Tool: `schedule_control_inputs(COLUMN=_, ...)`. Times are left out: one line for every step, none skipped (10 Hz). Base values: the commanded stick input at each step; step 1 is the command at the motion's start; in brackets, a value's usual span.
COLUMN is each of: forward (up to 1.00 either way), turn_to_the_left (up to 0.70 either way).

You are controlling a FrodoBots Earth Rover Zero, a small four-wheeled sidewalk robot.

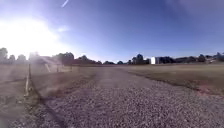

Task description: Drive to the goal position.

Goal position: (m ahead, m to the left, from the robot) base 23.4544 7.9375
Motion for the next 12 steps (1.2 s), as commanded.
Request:
schedule_control_inputs(forward=0.50, turn_to_the_left=0.00)
schedule_control_inputs(forward=0.50, turn_to_the_left=0.00)
schedule_control_inputs(forward=0.50, turn_to_the_left=0.00)
schedule_control_inputs(forward=0.50, turn_to_the_left=0.00)
schedule_control_inputs(forward=0.50, turn_to_the_left=0.00)
schedule_control_inputs(forward=0.50, turn_to_the_left=0.00)
schedule_control_inputs(forward=0.50, turn_to_the_left=0.00)
schedule_control_inputs(forward=0.50, turn_to_the_left=0.00)
schedule_control_inputs(forward=0.50, turn_to_the_left=0.00)
schedule_control_inputs(forward=0.50, turn_to_the_left=0.00)
schedule_control_inputs(forward=0.50, turn_to_the_left=0.00)
schedule_control_inputs(forward=0.50, turn_to_the_left=0.00)
